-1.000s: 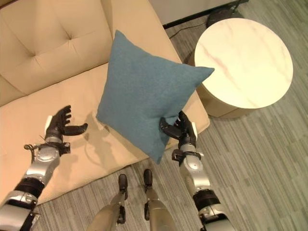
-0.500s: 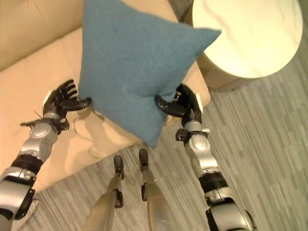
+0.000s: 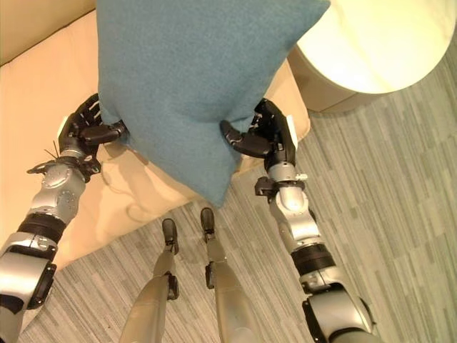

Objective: Pick up all the scattered cushions and arrange them neatly on the sofa.

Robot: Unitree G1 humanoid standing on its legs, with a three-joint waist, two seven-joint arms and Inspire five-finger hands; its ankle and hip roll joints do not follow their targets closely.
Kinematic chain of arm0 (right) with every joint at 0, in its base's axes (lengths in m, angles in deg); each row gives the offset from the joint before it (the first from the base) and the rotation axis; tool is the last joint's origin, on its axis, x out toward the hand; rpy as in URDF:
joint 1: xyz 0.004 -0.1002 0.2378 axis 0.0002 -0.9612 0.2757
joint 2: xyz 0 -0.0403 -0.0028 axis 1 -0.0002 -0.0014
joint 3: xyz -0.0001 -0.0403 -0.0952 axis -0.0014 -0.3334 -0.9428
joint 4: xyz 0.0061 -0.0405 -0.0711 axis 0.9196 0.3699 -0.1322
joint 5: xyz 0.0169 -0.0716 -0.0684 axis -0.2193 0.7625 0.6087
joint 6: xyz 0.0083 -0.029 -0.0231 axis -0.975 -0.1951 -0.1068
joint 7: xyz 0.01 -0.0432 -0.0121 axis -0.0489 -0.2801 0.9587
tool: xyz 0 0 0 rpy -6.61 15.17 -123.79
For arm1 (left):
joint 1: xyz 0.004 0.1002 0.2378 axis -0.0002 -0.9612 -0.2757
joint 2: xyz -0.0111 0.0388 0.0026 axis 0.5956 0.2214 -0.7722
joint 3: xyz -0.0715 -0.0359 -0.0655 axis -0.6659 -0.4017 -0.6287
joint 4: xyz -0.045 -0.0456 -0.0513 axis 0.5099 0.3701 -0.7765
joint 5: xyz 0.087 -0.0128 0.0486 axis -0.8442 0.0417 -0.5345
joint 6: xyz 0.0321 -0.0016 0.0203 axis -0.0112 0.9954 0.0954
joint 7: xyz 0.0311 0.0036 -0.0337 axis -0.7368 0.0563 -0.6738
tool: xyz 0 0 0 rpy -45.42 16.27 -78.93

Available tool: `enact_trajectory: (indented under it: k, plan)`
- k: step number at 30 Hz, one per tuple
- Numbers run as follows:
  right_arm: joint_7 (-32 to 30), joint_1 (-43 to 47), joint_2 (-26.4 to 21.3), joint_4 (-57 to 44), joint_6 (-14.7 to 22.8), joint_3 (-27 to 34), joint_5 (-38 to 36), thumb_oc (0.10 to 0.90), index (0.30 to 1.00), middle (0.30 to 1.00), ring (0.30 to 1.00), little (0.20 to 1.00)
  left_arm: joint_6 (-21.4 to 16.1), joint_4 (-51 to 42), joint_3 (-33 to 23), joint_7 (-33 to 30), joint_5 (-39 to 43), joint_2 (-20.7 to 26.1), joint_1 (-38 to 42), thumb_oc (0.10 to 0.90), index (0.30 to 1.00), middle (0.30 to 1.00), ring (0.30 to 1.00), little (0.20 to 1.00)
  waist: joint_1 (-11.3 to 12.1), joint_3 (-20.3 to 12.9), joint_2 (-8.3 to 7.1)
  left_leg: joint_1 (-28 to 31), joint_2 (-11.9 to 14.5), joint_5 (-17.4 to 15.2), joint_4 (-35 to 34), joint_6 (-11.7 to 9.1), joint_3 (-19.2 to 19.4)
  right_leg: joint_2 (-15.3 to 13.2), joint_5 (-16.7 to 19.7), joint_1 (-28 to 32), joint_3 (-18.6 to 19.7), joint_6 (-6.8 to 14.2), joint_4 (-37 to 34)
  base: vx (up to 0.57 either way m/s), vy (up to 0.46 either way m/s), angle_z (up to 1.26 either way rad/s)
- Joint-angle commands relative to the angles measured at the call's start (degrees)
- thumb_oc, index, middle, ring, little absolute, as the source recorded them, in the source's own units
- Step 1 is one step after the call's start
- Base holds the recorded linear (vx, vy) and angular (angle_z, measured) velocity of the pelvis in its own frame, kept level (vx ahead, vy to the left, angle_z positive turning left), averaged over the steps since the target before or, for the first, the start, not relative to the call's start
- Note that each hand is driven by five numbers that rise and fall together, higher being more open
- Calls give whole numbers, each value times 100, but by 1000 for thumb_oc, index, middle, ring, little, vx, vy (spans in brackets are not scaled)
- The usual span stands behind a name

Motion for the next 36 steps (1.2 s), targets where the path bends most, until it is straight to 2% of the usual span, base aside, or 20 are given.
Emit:
enact_trajectory:
  k: [1,7,15,18,20,21,23,27,30,34,36]
  plan:
    - [78,449,529,18,-81,-621,670,400,300,300,300,300,-367,-559,806,392,-97,-620,513,400,300,300,300,300,147,-583,-105,639,153,-501,-35,-454,-326,-425,192,-62,-97,686,136,0,0,0]
    - [39,431,493,-164,-121,-629,930,400,300,300,300,300,-406,-887,870,391,-268,-737,285,400,300,300,300,300,165,-551,-126,756,100,-497,-35,-427,-322,-451,250,90,-43,705,48,-5,-4,-1]
    - [13,-172,407,-310,-177,-350,1180,400,300,300,300,300,-430,-1223,622,373,-401,-786,-433,400,300,300,300,300,221,-640,-104,1052,80,-547,-35,-404,-301,-489,217,462,-44,692,-38,0,0,0]
    - [61,-570,400,-491,-166,-225,1242,400,300,300,300,300,-449,-1587,582,388,-472,-928,-934,400,300,300,300,300,251,-675,-117,1283,92,-587,-35,-395,-294,-514,179,738,-62,679,-71,33,-14,4]
    - [172,-1040,366,-757,-167,-106,1284,400,300,300,300,300,-491,-2193,549,426,-591,-1032,-1542,400,300,300,300,300,279,-684,-143,1574,71,-634,-35,-367,-270,-538,144,1065,-82,675,-86,36,-10,5]
    - [173,-1060,366,-770,-172,-106,1286,400,300,300,300,300,-485,-2212,552,419,-596,-1035,-1565,400,300,300,300,300,281,-679,-143,1594,72,-637,-35,-367,-269,-537,144,1087,-81,676,-92,28,2,7]
    - [335,-1562,309,-1095,-134,65,1358,400,300,300,300,300,-528,-2902,471,534,-675,-1098,-2259,400,300,300,300,300,297,-668,-173,1949,49,-700,-35,-326,-255,-546,24,1469,-63,658,-88,85,-9,8]
    - [542,-2098,240,-1418,-127,206,1469,400,300,300,300,300,-529,-3576,308,713,-617,-1085,-3090,400,300,300,300,300,344,-685,-160,2426,43,-777,-35,-286,-271,-532,-214,1900,-71,612,96,79,-13,5]
    - [713,-2471,226,-1584,-140,292,1462,400,300,300,300,300,-532,-3898,170,784,-657,-1035,-3579,400,300,300,300,300,375,-738,-149,2747,67,-823,-32,-277,-311,-497,-435,2183,-79,567,313,46,-16,14]
    - [855,-2721,209,-1692,-157,342,1442,400,300,300,300,300,-516,-4097,45,862,-587,-1015,-3912,400,300,300,300,300,388,-790,-158,2954,81,-864,5,-283,-341,-465,-538,2404,-102,532,407,43,-22,11]
    - [1111,-3097,94,-1885,-168,421,1559,400,300,300,300,300,-468,-4306,-131,1080,-606,-974,-4491,400,300,300,300,300,450,-978,-267,3066,98,-1012,399,-335,-300,-457,-603,2914,-150,497,256,133,-87,19]
